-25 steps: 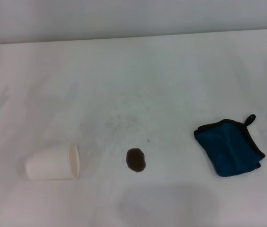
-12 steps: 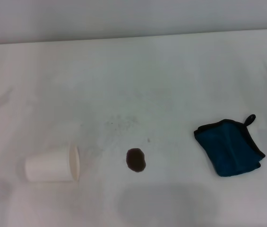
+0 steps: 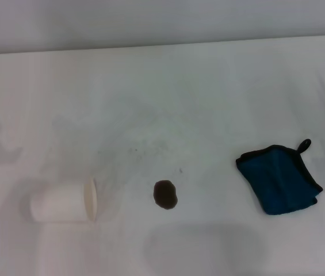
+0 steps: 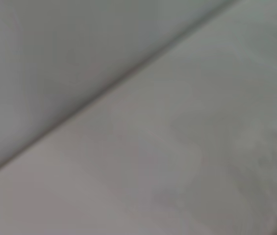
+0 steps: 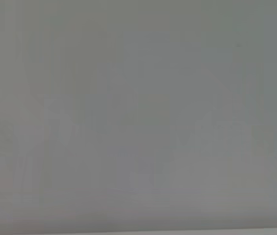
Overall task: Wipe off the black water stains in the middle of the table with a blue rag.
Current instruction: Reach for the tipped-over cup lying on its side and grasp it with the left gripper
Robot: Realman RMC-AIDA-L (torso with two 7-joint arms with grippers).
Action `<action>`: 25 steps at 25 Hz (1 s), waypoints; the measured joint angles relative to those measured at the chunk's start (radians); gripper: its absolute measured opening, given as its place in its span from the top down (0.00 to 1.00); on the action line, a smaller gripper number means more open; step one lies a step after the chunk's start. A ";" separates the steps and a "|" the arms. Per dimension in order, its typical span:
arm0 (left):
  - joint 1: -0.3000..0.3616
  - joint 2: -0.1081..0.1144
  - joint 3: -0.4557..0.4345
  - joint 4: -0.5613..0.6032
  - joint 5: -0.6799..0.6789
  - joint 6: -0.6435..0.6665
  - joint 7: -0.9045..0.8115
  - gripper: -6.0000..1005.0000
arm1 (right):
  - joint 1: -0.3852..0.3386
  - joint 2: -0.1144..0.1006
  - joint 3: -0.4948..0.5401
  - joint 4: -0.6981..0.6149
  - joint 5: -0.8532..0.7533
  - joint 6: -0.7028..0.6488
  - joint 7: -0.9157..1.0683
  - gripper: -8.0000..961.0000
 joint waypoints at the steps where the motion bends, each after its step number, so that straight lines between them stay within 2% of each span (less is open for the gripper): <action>1: -0.029 -0.002 0.000 -0.001 0.055 0.000 0.007 0.13 | 0.000 0.000 0.000 0.000 0.000 0.000 0.000 0.19; 5: -0.108 -0.010 0.000 0.003 0.186 0.003 0.037 0.13 | 0.000 0.000 -0.004 0.001 0.000 0.001 0.001 0.19; 9: -0.142 -0.014 0.001 0.056 0.217 0.000 0.081 0.13 | 0.003 0.000 -0.006 0.005 0.000 0.002 0.002 0.19; 17: -0.151 -0.013 0.001 0.278 0.235 -0.042 0.126 0.13 | 0.008 0.000 -0.007 0.009 0.000 0.002 0.002 0.19; 25: -0.156 -0.014 0.001 0.410 0.320 -0.134 0.186 0.13 | 0.008 0.000 -0.011 0.009 0.000 0.005 0.002 0.19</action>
